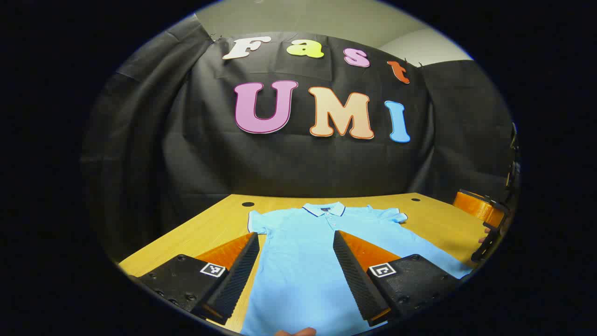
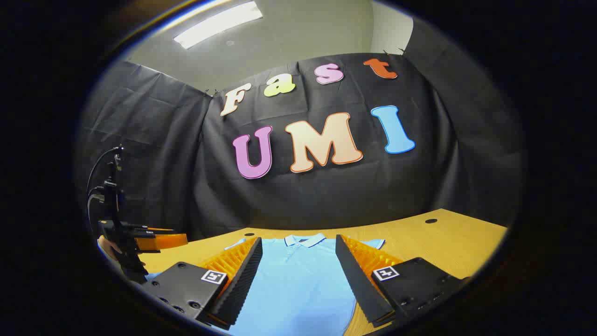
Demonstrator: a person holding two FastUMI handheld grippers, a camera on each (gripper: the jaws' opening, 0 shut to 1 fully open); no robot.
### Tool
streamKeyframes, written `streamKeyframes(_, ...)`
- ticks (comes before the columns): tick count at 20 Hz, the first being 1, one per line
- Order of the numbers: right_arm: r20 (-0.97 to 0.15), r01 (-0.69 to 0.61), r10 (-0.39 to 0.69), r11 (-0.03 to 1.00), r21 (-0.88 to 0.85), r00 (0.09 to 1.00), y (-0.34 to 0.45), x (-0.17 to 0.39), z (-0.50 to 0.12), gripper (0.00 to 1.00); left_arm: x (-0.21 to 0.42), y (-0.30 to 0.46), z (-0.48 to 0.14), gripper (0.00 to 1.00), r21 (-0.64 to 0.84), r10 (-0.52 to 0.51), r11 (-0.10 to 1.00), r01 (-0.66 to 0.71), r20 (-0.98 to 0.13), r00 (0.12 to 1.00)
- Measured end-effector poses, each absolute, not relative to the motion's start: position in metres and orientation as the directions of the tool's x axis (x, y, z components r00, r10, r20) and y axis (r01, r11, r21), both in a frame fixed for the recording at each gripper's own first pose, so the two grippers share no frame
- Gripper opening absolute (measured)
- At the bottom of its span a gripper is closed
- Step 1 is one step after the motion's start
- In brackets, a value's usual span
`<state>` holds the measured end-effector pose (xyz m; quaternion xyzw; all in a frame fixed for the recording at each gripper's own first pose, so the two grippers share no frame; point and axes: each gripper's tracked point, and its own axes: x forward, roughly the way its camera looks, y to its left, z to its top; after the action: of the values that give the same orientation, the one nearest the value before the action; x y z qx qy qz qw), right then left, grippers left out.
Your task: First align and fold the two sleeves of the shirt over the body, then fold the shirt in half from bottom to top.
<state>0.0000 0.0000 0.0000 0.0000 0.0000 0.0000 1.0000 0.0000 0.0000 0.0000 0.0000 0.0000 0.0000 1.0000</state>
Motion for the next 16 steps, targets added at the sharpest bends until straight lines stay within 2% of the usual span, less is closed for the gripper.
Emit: streamKeyframes(16,-0.053,-0.015,0.015,1.000,-0.001,0.998,0.007,0.002,-0.015,0.98,-0.006,0.006,0.006,0.95,-0.008,0.033,0.999,-0.033,0.018,0.999)
